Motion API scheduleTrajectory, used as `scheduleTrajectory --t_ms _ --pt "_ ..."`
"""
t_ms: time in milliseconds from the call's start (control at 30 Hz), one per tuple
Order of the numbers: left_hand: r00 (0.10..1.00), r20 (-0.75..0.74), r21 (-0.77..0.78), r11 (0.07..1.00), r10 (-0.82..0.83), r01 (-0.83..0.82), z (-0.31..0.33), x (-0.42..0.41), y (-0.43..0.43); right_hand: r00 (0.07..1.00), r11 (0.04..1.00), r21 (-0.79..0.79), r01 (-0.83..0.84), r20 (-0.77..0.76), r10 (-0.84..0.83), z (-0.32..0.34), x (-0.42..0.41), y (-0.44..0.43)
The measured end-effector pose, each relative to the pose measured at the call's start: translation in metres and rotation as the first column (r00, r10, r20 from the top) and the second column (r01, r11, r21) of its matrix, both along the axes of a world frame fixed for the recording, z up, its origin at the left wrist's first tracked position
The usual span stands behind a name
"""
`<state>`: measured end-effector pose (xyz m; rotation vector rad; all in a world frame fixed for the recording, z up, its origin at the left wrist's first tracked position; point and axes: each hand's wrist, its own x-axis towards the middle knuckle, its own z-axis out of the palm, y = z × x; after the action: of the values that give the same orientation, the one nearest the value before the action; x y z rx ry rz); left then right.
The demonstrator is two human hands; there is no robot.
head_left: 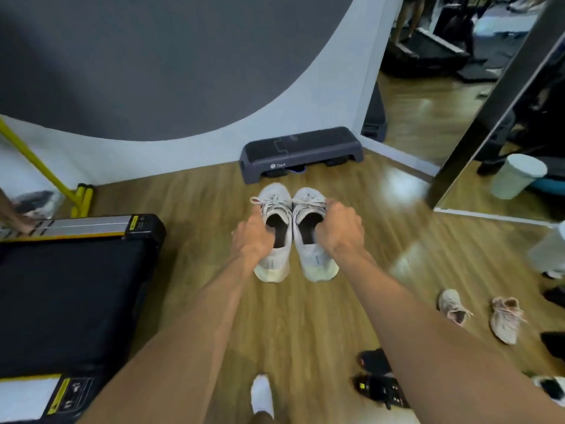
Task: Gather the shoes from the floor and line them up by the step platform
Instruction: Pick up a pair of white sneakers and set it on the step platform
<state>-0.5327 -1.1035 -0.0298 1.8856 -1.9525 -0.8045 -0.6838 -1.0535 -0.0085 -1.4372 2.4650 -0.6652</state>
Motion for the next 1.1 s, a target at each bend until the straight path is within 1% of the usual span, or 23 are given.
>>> scheduleTrajectory --t_ms 133,300,500,633,800,933,1100 --pt "1.000 -0.008 0.005 1.000 0.012 -0.012 -0.013 -0.003 -0.102 0.999 1.000 0.014 0.019 0.031 -0.019 -0.011 -0.004 -0.099" --pt "1.000 -0.001 0.026 1.000 -0.004 0.004 -0.012 -0.011 -0.219 0.994 0.997 0.025 0.067 0.087 -0.069 -0.011 -0.011 -0.216" --pt "0.999 0.028 0.003 0.999 -0.039 0.039 -0.015 -0.042 -0.352 0.990 0.993 0.043 0.106 0.092 -0.110 -0.019 -0.040 -0.350" --pt "0.999 0.034 0.004 1.000 -0.013 0.013 -0.029 -0.071 -0.444 0.995 0.998 0.038 0.053 0.079 -0.055 -0.033 -0.071 -0.448" --pt "1.000 0.007 0.020 1.000 0.023 -0.023 -0.045 -0.107 -0.547 0.999 0.996 0.089 -0.001 0.036 -0.002 -0.039 -0.111 -0.557" --pt "0.997 0.059 0.038 0.998 0.047 -0.050 -0.064 -0.129 -0.633 1.000 0.993 0.119 -0.014 0.012 0.013 -0.048 -0.135 -0.652" --pt "0.996 0.057 0.065 0.996 0.061 -0.065 -0.103 -0.154 -0.745 0.999 0.987 0.157 -0.023 0.049 0.016 -0.087 -0.163 -0.767"
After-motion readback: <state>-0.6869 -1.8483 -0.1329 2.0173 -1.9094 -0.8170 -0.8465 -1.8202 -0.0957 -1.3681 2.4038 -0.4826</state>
